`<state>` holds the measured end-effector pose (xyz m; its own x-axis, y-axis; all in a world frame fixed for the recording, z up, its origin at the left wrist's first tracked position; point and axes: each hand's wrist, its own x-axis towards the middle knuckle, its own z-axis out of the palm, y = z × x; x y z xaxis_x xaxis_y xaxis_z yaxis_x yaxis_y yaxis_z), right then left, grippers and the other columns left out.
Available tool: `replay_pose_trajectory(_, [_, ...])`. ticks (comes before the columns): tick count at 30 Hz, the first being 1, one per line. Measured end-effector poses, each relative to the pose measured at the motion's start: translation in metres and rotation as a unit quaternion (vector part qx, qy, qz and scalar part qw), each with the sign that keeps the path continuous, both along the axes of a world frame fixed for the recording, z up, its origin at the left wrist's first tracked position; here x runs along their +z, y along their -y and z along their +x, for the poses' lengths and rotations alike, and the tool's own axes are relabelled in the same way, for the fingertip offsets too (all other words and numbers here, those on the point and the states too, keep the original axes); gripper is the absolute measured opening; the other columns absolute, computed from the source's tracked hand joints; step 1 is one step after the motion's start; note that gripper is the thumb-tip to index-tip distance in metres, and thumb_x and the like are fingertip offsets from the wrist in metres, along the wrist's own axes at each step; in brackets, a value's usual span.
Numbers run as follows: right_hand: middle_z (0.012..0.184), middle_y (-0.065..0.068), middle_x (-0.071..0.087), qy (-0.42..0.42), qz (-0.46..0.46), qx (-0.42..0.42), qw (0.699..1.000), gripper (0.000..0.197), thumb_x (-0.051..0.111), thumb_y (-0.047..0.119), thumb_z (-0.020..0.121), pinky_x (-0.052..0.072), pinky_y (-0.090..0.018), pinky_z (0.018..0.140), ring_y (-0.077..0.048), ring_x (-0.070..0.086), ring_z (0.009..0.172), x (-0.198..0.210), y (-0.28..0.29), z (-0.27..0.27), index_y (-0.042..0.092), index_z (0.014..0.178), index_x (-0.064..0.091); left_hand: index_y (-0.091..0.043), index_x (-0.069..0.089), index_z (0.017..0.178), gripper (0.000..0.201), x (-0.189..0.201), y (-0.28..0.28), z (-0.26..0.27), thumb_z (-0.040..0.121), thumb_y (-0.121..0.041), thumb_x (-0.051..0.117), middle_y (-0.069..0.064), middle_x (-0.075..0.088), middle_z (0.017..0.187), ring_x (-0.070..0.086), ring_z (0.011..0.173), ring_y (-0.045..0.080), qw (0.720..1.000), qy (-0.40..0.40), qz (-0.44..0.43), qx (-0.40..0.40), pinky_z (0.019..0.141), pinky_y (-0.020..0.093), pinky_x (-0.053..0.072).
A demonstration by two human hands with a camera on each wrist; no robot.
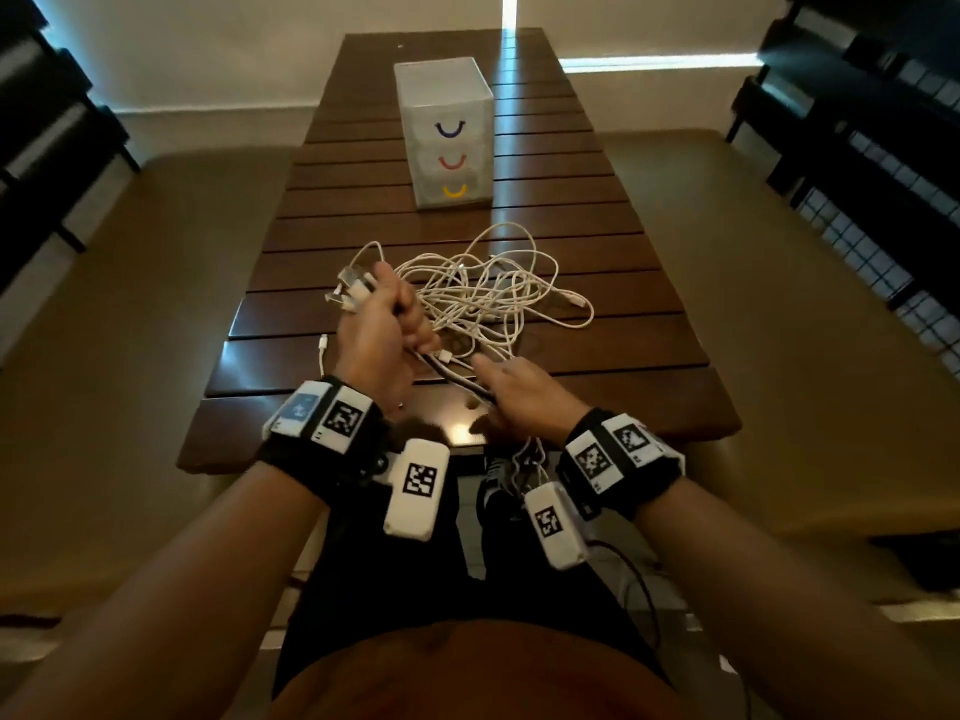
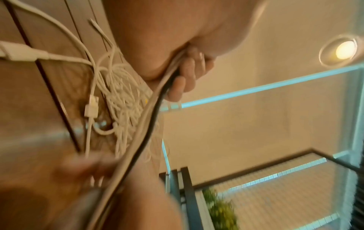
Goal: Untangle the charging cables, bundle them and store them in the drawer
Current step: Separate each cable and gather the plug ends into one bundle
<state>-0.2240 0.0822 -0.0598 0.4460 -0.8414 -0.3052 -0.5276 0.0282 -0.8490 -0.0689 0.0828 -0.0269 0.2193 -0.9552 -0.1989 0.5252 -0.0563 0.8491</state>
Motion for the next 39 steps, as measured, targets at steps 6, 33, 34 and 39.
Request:
replay_pose_trajectory(6, [0.092,-0.006,0.072,-0.180,-0.211,-0.060,0.959,0.019,0.053,0.024,0.087,0.052,-0.033,0.079,-0.024,0.065,0.087,-0.006,0.063,-0.008,0.019,0.083,0.071,-0.019,0.037,0.066,0.047,0.003,0.004,0.029,0.103,-0.046,0.028,-0.008,0.022,0.042,0.018,0.034,0.006,1.000,-0.013,0.006,0.008,0.035,0.018,0.018])
replay_pose_trajectory(33, [0.110,-0.017,0.065,-0.305,-0.209,-0.101,0.923,0.020,0.060,0.015,0.088,0.050,-0.037,0.080,-0.038,0.062,0.102,-0.023,0.138,0.033,0.008,0.105,0.067,-0.016,0.050,0.068,0.042,-0.018,0.007,0.038,0.102,-0.038,0.040,-0.008,0.026,0.044,0.020,0.036,0.007,0.989,0.125,0.060,-0.058,0.036,0.019,0.017])
replay_pose_trajectory(34, [0.110,-0.018,0.065,-0.305,-0.207,-0.094,0.925,0.021,0.060,0.016,0.088,0.050,-0.037,0.079,-0.038,0.061,0.102,-0.023,0.138,0.033,0.008,0.106,0.067,-0.016,0.050,0.068,0.041,-0.016,0.008,0.037,0.102,-0.037,0.040,-0.008,0.026,0.044,0.020,0.037,0.007,0.987,0.136,0.057,-0.058,0.036,0.019,0.018])
replay_pose_trajectory(39, [0.110,-0.012,0.069,-0.291,-0.199,-0.032,0.935,0.019,0.061,0.022,0.088,0.052,-0.038,0.086,-0.034,0.063,0.101,-0.010,0.128,0.024,0.020,0.101,0.074,-0.014,0.056,0.071,0.037,-0.016,0.009,0.028,0.101,-0.032,0.045,-0.009,0.028,0.045,0.021,0.037,0.006,0.982,0.172,0.054,-0.060,0.037,0.018,0.019])
